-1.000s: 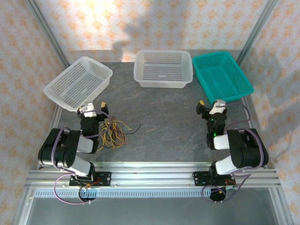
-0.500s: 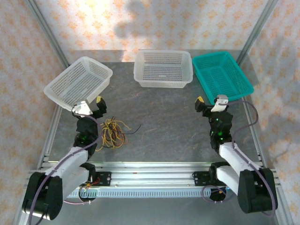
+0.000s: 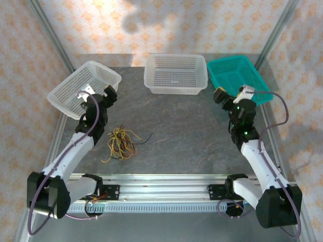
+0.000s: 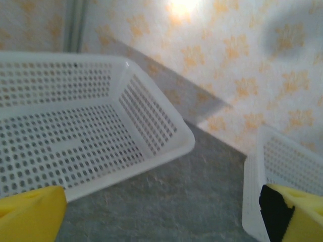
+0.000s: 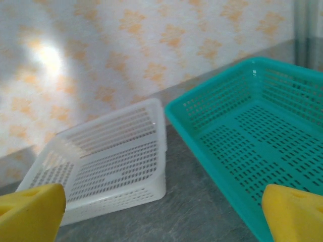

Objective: Untangle the cables

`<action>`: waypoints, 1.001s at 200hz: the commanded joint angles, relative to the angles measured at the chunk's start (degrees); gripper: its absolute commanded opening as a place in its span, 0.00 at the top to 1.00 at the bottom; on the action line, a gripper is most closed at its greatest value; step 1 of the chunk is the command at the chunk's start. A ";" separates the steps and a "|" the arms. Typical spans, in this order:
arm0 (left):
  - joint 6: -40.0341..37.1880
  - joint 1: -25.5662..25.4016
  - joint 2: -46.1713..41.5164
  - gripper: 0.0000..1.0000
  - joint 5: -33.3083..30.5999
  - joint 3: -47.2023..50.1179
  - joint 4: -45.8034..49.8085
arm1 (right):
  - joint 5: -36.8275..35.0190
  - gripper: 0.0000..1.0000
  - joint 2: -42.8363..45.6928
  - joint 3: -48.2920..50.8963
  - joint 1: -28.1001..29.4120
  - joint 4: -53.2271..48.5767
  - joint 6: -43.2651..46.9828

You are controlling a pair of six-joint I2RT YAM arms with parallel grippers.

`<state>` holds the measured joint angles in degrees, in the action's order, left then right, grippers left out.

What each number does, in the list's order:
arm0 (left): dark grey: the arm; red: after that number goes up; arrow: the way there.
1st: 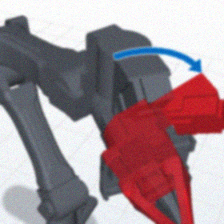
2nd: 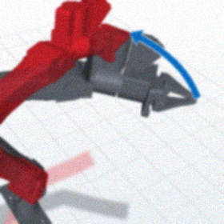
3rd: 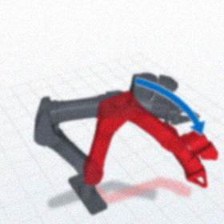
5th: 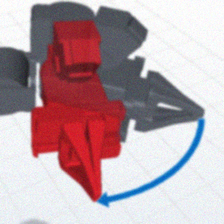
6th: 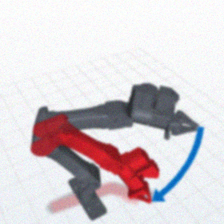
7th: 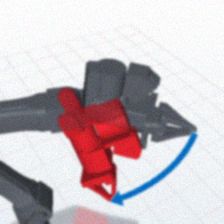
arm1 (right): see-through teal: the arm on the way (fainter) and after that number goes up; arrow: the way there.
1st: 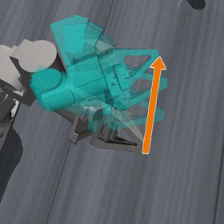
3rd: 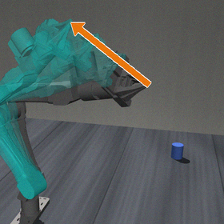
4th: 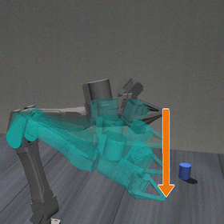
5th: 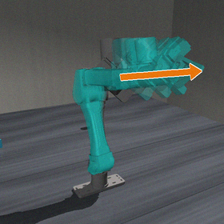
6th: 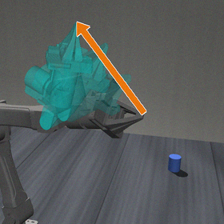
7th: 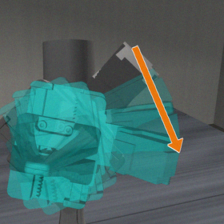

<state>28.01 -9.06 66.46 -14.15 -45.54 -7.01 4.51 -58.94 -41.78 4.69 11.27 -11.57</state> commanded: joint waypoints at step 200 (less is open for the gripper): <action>-20.40 12.18 30.35 0.00 6.02 -28.51 41.84 | 17.93 0.00 -24.03 -23.08 29.14 -7.56 7.54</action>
<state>10.68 1.08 94.56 -9.74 -71.55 31.73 20.60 -83.42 -63.00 31.53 3.01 -5.85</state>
